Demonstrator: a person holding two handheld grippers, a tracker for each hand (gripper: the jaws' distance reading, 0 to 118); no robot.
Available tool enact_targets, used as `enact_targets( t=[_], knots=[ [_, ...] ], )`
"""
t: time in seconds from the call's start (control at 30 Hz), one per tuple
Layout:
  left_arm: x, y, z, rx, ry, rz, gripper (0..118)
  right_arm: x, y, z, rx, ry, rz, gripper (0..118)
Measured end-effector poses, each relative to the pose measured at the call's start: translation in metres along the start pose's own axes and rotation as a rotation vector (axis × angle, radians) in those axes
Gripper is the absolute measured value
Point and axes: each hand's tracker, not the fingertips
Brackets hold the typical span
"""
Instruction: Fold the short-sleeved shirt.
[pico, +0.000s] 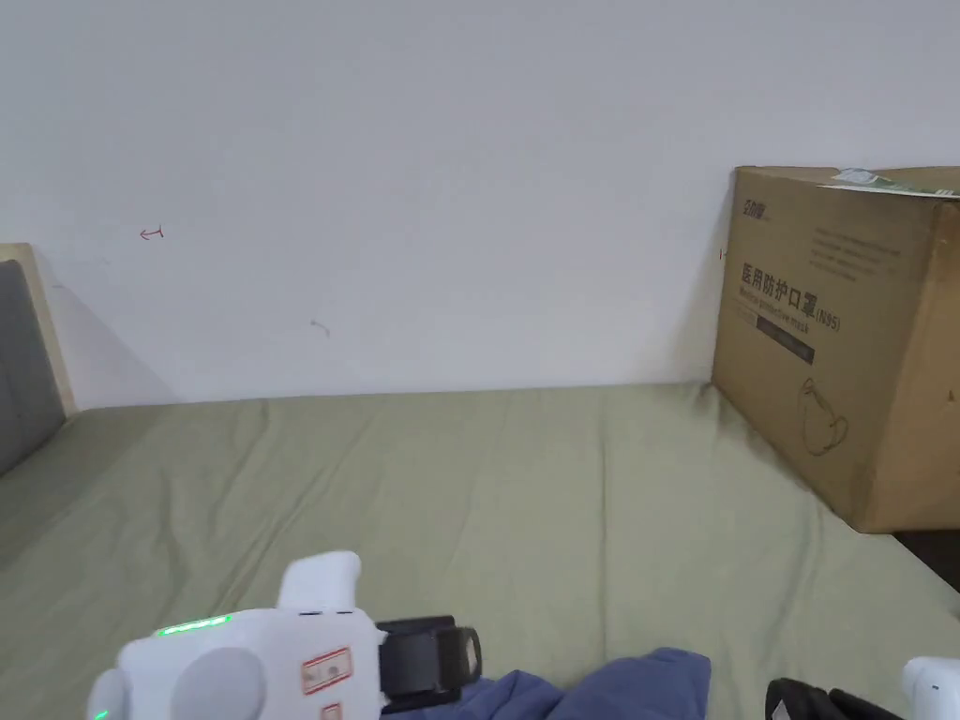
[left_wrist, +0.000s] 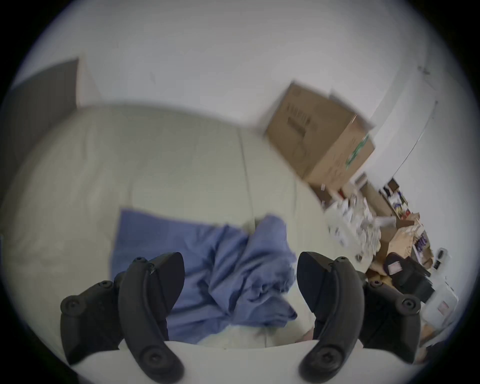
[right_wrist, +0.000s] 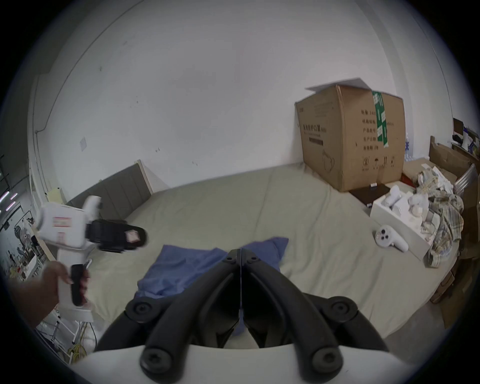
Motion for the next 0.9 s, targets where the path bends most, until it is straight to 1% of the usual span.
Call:
enact_targets(
  t=[0.03, 0.07, 0.1, 0.13, 0.17, 0.23, 0.27, 0.33, 0.4, 0.57, 0.63, 0.67, 0.7, 0.77, 0.83, 0.87, 0.9],
  knots=[
    [0.003, -0.004, 0.025, 0.104, 0.009, -0.031, 86, -0.003, 0.002, 0.003, 0.036, 0.003, 0.005, 0],
    [0.006, -0.012, 0.046, 0.205, 0.015, -0.059, 70, -0.006, 0.002, 0.007, 0.071, 0.002, 0.008, 0],
    [0.008, -0.022, 0.069, 0.317, 0.036, -0.099, 52, -0.009, 0.001, 0.011, 0.118, -0.003, 0.010, 0],
    [0.012, -0.035, 0.085, 0.397, 0.079, -0.147, 28, -0.012, -0.001, 0.016, 0.168, -0.017, 0.008, 0],
    [0.016, -0.045, 0.096, 0.452, 0.116, -0.179, 0, -0.014, -0.004, 0.020, 0.205, -0.031, 0.002, 0],
    [0.022, -0.071, 0.111, 0.533, 0.255, -0.219, 0, -0.018, -0.010, 0.026, 0.265, -0.052, -0.021, 0],
    [0.025, -0.081, 0.118, 0.573, 0.290, -0.207, 0, -0.019, -0.012, 0.028, 0.279, -0.062, -0.029, 0],
    [0.026, -0.099, 0.132, 0.629, 0.300, -0.189, 0, -0.022, -0.015, 0.030, 0.295, -0.083, -0.037, 0],
    [0.028, -0.104, 0.132, 0.648, 0.363, -0.210, 0, -0.022, -0.015, 0.030, 0.301, -0.094, -0.033, 0],
    [0.020, -0.097, 0.130, 0.603, 0.350, -0.180, 0, -0.022, -0.012, 0.029, 0.282, -0.088, -0.030, 0],
    [0.017, -0.087, 0.128, 0.595, 0.363, -0.146, 0, -0.022, -0.010, 0.029, 0.276, -0.086, -0.030, 0],
    [0.014, -0.077, 0.126, 0.573, 0.340, -0.123, 0, -0.021, -0.009, 0.027, 0.271, -0.080, -0.032, 0],
    [0.006, -0.058, 0.121, 0.518, 0.298, -0.102, 0, -0.021, -0.008, 0.026, 0.264, -0.068, -0.035, 0],
    [-0.015, -0.009, 0.095, 0.306, 0.221, -0.047, 0, -0.021, -0.007, 0.022, 0.245, -0.051, -0.030, 0],
    [-0.054, 0.038, 0.040, -0.028, 0.180, 0.082, 0, -0.020, -0.006, 0.015, 0.208, -0.040, -0.014, 0],
    [-0.072, 0.049, 0.015, -0.123, 0.156, 0.108, 0, -0.020, -0.007, 0.011, 0.192, -0.036, -0.009, 0],
    [-0.091, 0.060, -0.015, -0.211, 0.113, 0.075, 0, -0.020, -0.008, 0.006, 0.177, -0.031, -0.004, 0]
  ],
)
